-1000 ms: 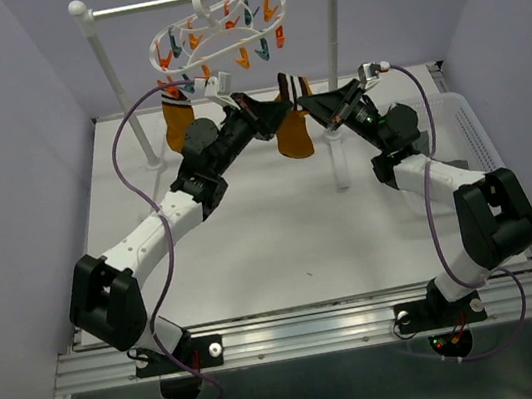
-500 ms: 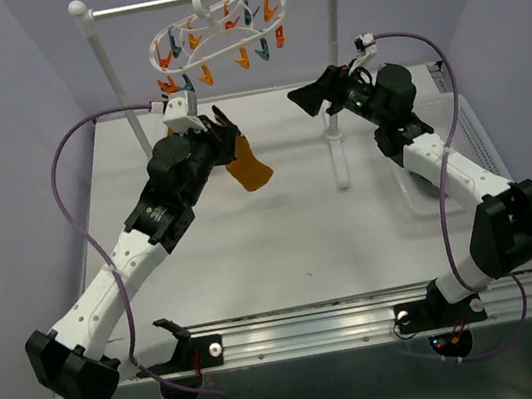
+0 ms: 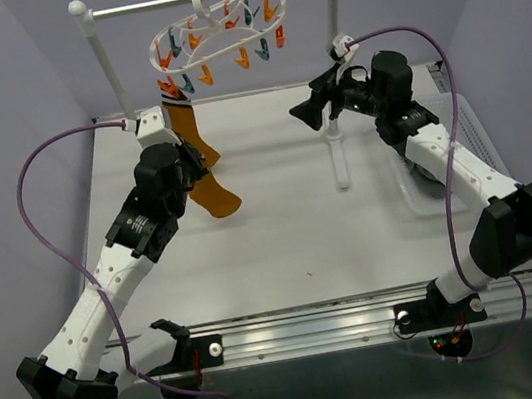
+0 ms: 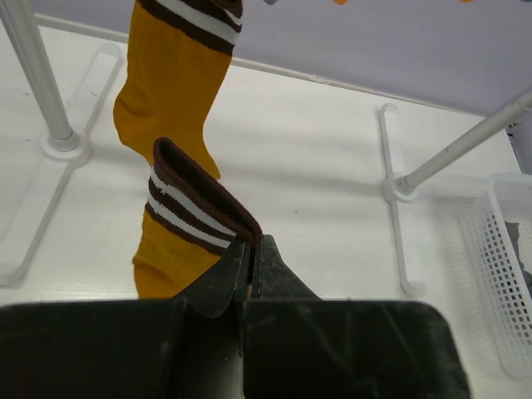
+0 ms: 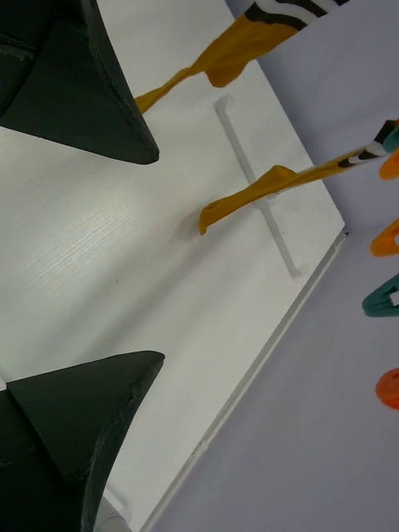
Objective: Clip the socks to the hanger
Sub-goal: Pick up the sock from the bin.
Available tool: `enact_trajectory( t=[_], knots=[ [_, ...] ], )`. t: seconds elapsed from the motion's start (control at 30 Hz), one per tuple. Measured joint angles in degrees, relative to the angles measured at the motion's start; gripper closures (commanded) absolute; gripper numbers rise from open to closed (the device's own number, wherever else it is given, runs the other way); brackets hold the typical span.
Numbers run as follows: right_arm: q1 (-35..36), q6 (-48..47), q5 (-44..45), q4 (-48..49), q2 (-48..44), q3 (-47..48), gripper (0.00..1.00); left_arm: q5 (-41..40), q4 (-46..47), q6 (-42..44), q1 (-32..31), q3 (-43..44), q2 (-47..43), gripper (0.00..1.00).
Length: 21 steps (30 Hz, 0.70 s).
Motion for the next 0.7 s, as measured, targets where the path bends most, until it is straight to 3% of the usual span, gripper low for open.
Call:
enact_trajectory(
  t=[0.33,0.43,0.7],
  knots=[
    [7.19,-16.61,-2.12,-7.37,5.79,4.63,0.00,3.48,0.48,0.46,5.29,1.40,4.22,1.00],
    [9.49,-17.59,-1.14,-6.97,8.00,4.63,0.00,5.51,1.97,1.14,6.19,2.21,6.01,1.00],
    [10.56,-10.82,3.96,10.19,13.18,4.94,0.00,10.14,6.60,3.13,7.89,3.34,9.64,1.00]
  ],
)
